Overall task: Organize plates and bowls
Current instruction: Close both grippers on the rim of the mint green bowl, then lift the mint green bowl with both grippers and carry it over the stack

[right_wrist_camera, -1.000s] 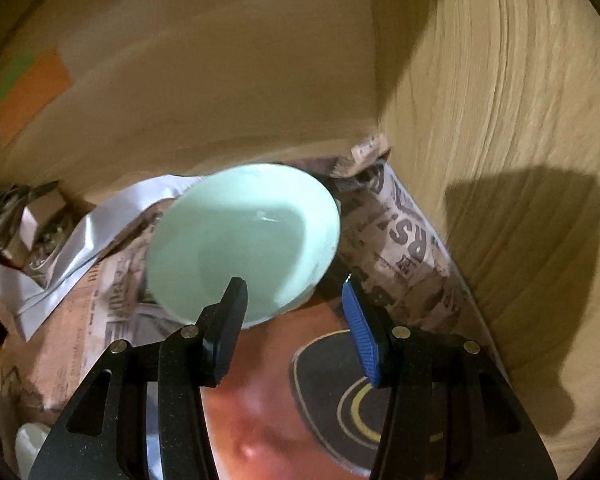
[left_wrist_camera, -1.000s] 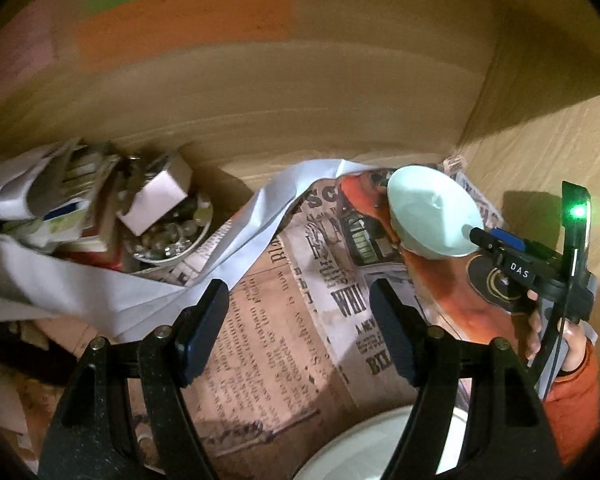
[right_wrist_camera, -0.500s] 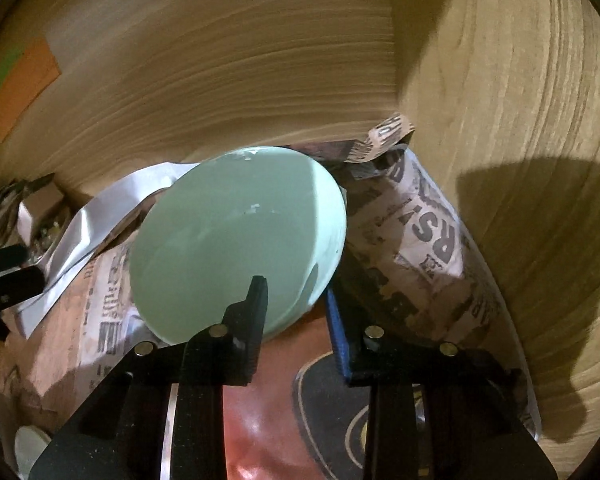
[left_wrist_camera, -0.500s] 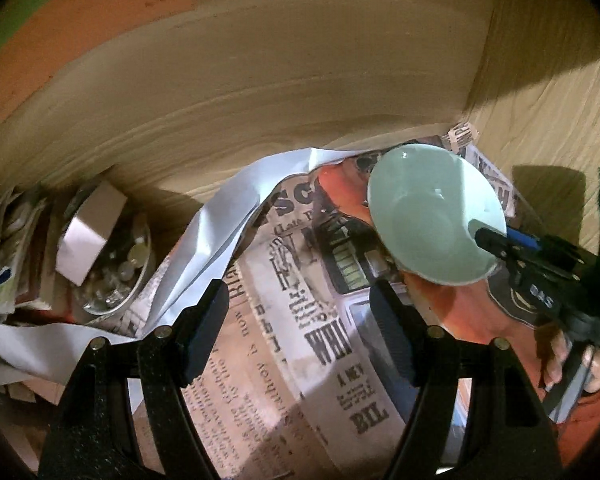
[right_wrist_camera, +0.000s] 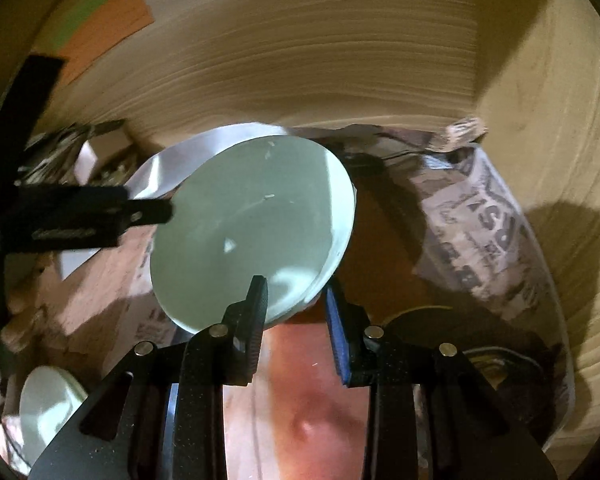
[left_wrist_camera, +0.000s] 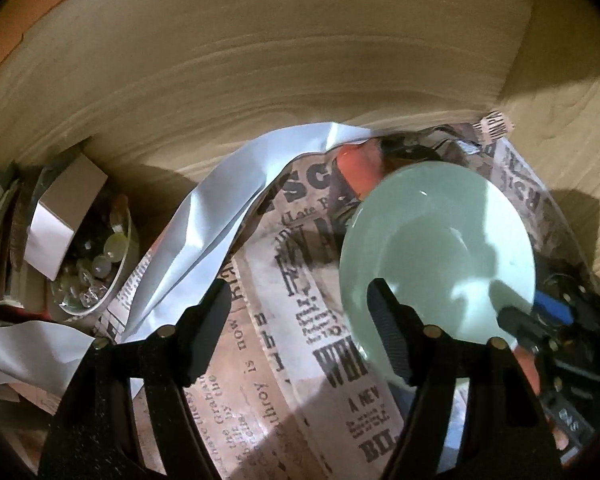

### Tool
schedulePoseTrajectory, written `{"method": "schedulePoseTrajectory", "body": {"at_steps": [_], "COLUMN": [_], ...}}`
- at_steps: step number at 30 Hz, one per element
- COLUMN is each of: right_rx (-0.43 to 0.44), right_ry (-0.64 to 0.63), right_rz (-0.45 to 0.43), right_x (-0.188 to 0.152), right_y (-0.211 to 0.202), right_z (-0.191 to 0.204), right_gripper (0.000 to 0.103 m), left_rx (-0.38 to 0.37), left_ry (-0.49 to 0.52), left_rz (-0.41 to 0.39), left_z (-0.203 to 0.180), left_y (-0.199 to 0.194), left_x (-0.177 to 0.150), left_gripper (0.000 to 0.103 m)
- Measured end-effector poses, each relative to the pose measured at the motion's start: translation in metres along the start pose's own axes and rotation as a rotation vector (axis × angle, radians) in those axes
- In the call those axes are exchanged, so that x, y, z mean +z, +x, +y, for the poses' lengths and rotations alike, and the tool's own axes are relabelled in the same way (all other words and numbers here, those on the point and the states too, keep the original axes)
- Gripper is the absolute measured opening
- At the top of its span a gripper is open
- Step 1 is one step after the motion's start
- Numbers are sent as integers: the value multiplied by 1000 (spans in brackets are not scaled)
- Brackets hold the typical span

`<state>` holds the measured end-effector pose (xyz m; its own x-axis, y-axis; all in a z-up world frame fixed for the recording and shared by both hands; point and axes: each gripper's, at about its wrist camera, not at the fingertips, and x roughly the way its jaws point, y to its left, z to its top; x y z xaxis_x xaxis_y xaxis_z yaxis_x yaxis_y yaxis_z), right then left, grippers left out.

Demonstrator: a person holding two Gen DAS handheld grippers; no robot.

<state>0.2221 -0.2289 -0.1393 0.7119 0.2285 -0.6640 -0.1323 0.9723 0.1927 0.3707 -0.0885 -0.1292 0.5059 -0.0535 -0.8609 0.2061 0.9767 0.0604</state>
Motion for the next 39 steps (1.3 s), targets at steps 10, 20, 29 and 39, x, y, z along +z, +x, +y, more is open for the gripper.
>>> {"method": "schedulePoseTrajectory", "body": {"at_steps": [10,20,29,39], "right_rx": [21,10,17,12], "right_ry": [8,36,53,24], "right_rz": [3,-11,-56,-146], "right_x": [3,3,4,2], "right_y": [7,8,-13,-55], "right_z": [6,4,6,26], "right_gripper": [27,26,26,26], "left_rx": [-28,-6,-10,-41], "left_ry": [24,109,111,61], "left_rz": [38,35,-3,-122], "left_z": [-7,-29,-30,-20], "left_y": [19,21,-10,-69], "left_x": [0,-1,-14,-39], "left_gripper": [38,14,14,14]}}
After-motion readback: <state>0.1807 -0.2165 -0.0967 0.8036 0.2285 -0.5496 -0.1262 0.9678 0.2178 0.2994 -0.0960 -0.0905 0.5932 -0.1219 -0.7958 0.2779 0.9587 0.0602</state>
